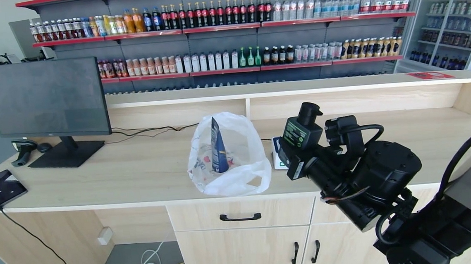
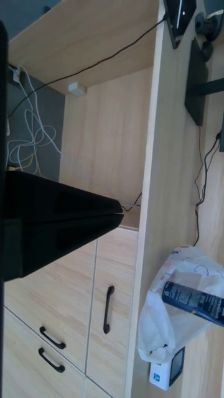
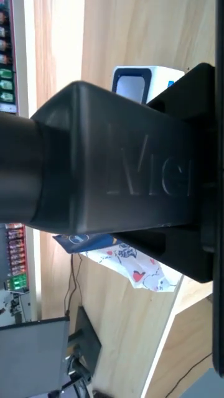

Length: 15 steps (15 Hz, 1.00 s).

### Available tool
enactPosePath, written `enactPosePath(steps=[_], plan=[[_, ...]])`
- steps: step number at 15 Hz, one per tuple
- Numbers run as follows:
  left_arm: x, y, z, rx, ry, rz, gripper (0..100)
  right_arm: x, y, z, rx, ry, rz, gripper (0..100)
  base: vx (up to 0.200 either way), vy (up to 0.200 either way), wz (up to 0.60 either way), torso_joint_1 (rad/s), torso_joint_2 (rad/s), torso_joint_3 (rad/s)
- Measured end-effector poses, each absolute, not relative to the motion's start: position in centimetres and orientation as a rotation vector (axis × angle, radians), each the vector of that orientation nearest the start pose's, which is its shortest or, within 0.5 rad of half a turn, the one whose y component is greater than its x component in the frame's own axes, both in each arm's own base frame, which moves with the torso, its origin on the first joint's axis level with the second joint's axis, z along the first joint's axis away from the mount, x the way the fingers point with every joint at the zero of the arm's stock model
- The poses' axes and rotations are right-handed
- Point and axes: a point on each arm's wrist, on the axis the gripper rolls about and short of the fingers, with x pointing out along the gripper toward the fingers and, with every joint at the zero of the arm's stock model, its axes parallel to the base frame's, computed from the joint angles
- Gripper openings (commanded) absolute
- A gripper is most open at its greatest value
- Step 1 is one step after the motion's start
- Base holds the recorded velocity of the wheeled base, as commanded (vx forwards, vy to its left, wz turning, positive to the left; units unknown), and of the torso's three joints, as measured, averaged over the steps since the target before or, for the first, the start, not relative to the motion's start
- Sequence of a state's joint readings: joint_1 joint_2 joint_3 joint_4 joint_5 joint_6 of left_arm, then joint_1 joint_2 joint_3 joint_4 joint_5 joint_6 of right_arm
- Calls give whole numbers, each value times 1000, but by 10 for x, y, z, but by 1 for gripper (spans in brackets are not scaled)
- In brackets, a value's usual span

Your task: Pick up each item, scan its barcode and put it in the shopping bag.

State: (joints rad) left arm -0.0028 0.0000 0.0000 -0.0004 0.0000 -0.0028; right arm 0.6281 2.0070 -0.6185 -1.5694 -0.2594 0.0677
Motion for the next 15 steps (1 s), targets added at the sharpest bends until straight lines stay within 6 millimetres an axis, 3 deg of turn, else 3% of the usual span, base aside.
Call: enactPosePath(steps=[3,7,15], plan=[[-23,0,75,-2,0,-3,0,273,193,130,143,-146,377,0,0,0,0,0,0,0],[-23,0,75,-1,0,-4,0,270,200,130,148,-151,385,0,200,0,0,-2,0,1],[-23,0,75,-1,0,-4,0,274,207,134,159,-172,386,0,0,0,0,0,0,0]])
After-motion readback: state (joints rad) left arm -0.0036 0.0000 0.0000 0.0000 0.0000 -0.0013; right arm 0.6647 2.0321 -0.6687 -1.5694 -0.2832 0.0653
